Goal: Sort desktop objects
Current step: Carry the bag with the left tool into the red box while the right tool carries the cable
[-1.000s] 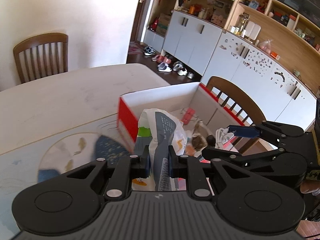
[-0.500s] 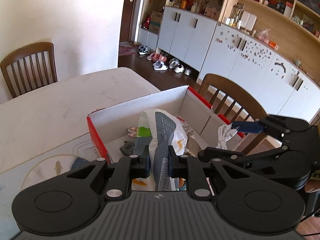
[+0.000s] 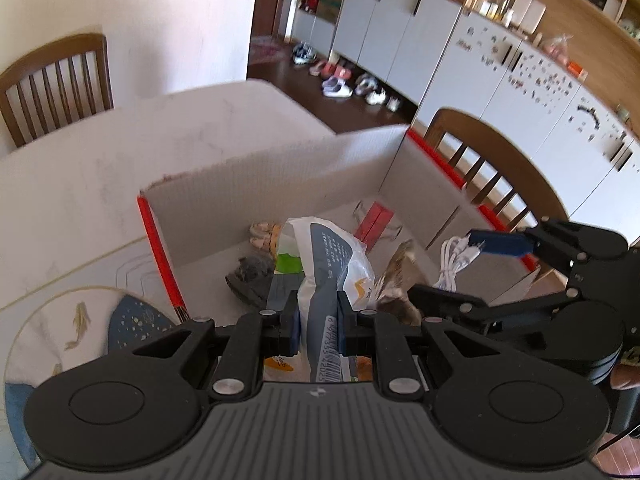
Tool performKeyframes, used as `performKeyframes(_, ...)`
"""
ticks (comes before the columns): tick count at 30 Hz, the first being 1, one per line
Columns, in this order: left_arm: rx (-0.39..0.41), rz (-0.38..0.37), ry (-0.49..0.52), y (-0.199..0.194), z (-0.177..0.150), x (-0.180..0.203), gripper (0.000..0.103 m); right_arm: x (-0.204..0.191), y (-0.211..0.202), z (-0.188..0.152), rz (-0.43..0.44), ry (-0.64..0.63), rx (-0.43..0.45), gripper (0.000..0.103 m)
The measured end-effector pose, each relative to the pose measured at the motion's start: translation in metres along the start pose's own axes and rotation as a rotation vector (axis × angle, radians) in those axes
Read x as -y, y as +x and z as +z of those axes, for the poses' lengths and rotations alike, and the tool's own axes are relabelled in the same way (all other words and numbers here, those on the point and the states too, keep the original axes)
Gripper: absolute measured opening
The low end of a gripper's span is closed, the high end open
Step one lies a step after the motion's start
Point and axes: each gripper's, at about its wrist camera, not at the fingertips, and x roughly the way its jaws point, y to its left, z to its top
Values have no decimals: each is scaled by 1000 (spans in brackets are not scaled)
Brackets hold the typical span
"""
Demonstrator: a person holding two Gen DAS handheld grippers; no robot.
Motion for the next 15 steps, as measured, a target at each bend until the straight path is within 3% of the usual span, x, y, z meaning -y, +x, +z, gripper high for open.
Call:
performKeyframes(7,-55,18,-3,21,-7,-4,15,5,22,-6,21,17,-55,74)
performKeyframes(15,-62,21,36,22,-8,3,15,8,33,-9,37,7,-94,74)
